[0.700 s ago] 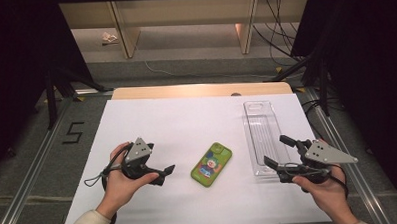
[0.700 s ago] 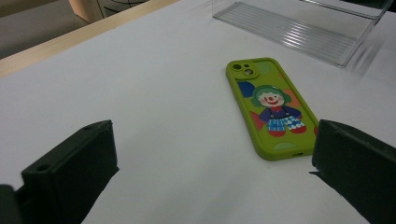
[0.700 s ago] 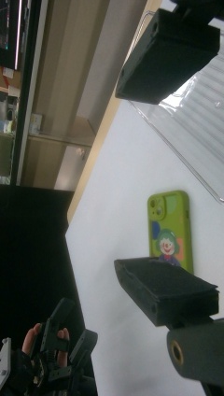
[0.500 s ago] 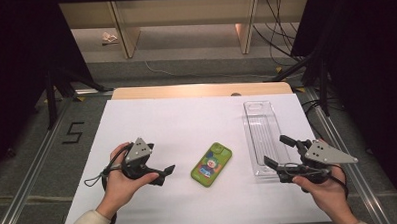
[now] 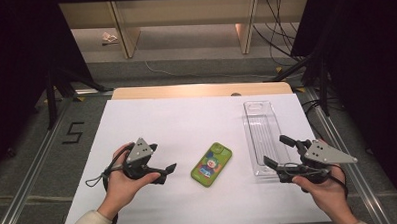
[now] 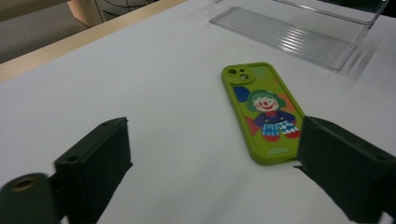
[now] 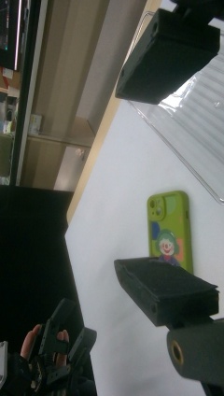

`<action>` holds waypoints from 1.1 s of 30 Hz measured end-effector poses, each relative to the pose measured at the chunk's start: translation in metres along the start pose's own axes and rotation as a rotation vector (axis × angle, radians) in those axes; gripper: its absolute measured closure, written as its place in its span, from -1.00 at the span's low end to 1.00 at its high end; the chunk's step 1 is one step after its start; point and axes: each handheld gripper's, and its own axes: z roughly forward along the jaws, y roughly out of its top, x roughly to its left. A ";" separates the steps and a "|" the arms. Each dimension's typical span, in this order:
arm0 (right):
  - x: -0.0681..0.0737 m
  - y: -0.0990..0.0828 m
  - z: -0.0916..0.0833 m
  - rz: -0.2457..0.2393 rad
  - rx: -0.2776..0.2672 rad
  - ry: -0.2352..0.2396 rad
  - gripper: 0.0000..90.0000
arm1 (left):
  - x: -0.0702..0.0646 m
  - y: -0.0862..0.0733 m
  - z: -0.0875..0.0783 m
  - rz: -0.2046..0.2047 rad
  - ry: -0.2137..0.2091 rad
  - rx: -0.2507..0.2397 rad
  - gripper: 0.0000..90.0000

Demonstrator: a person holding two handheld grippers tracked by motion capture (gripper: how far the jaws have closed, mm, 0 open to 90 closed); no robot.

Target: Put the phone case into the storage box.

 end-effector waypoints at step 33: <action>0.001 -0.003 0.007 0.016 0.019 0.003 -0.64 | -0.084 0.021 0.100 0.149 -0.228 0.296 1.00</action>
